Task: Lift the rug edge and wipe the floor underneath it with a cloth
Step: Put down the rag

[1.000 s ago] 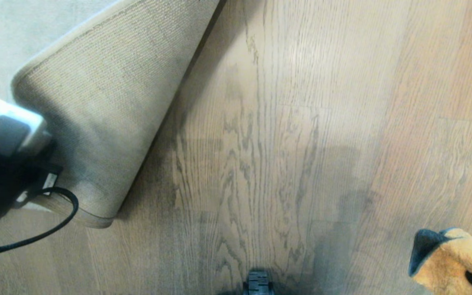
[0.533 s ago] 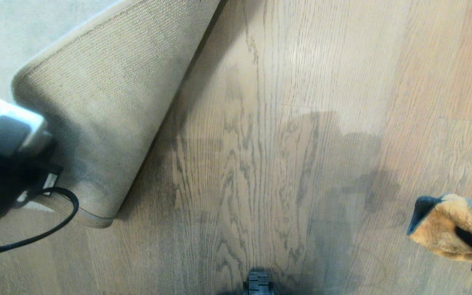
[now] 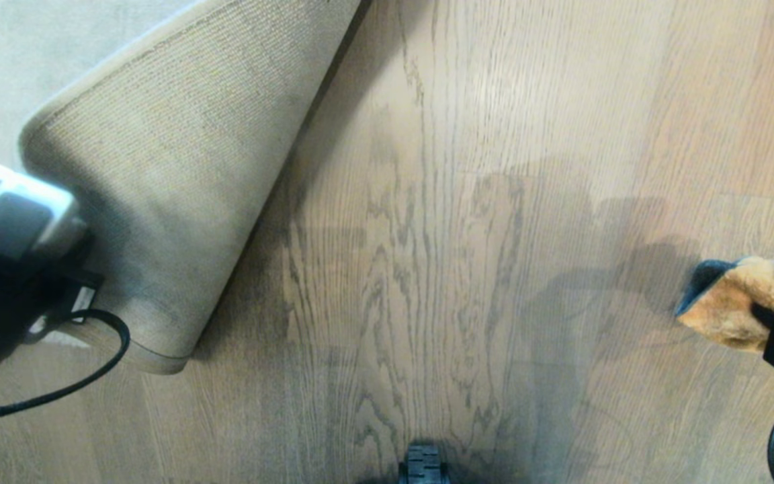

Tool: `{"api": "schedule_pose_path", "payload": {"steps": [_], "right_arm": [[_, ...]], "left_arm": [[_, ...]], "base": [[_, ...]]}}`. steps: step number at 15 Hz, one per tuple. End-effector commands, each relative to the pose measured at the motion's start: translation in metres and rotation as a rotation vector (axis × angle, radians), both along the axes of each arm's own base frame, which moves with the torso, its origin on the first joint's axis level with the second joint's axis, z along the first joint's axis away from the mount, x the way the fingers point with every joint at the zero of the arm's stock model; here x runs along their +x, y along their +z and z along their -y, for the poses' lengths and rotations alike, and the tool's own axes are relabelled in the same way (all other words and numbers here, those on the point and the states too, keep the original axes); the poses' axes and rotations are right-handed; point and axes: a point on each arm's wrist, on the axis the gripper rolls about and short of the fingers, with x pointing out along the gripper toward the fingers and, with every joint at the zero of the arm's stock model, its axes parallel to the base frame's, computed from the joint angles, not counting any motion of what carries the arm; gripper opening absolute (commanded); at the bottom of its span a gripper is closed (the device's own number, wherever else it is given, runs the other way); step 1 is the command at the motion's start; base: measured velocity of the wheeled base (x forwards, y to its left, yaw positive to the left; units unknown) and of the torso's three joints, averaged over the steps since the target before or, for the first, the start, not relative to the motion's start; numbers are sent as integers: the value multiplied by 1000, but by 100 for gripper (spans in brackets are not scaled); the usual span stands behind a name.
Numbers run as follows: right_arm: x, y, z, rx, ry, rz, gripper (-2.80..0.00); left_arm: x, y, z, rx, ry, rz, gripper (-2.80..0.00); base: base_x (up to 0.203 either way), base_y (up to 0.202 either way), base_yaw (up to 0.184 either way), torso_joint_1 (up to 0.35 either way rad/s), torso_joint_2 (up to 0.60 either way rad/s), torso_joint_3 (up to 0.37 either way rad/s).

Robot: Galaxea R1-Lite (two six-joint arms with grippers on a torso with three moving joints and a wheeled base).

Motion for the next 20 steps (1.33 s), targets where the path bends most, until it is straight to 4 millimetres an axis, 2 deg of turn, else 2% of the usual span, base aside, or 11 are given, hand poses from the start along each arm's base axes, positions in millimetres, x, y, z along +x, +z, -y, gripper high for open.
{"api": "schedule_pose_path", "payload": {"steps": [1,3,4,5,12,20], "right_arm": [[19,-3,10,13,22,-3,-280],[25,-3,13,14,33,-6,-280],[29,-3,15,13,28,-4,-223],[32,-3,17,13,23,4,0],[40,-11,22,19,16,-10,0],[28,-11,18,25,25,-12,0]], "left_arm": [[1,0,0,3,2,-1,-280],[1,-1,0,3,2,-3,-280],[1,-1,0,3,2,-3,-280],[1,-1,0,3,2,-3,-280],[1,-3,0,4,2,-14,-280],[1,-4,0,3,3,-14,-280]], "base": [[0,0,0,0,0,0],[0,0,0,0,0,0],[0,0,0,0,0,0],[0,0,0,0,0,0],[0,0,0,0,0,0],[0,0,0,0,0,0]]}}
